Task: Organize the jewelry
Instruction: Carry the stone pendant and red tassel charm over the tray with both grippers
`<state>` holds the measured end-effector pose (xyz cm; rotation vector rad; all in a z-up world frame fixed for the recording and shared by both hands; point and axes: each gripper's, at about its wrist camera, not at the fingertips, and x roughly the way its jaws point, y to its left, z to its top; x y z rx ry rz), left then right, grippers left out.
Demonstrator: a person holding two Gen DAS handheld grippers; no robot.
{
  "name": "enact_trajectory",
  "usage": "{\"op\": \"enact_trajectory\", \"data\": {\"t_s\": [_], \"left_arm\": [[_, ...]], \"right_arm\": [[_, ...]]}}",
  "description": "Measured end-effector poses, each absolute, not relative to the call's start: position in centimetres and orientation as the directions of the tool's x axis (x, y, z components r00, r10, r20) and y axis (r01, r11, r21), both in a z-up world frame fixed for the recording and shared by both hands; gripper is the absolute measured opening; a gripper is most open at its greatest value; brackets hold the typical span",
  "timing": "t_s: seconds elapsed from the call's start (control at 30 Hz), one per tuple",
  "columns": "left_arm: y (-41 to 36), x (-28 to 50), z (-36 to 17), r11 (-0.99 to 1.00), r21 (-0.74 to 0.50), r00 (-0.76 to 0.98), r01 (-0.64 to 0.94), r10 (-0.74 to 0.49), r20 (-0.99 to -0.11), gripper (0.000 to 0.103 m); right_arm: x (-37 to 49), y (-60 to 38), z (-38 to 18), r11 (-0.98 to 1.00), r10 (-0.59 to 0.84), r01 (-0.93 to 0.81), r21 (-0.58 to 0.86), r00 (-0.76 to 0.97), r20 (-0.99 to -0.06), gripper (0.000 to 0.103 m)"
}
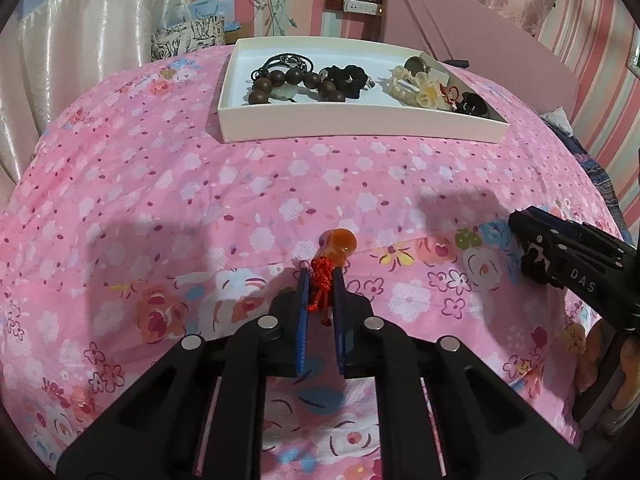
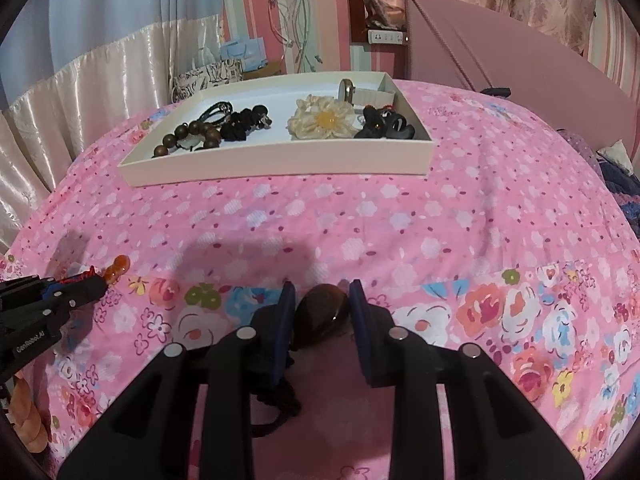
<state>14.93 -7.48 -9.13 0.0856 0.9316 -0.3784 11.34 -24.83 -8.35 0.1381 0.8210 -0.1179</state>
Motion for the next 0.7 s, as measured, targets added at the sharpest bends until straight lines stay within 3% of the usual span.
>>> {"op": "enact_trajectory", "data": {"t_s": [0.7], "left_arm": [[-7.54, 14.92, -9.32, 0.935, -0.071, 0.544, 0.348, -0.264, -0.796, 0.008]], "right_arm": [[11.24, -24.83, -8.35, 0.984, -0.050, 0.158, 0.076, 0.670, -0.741, 0.028]]}}
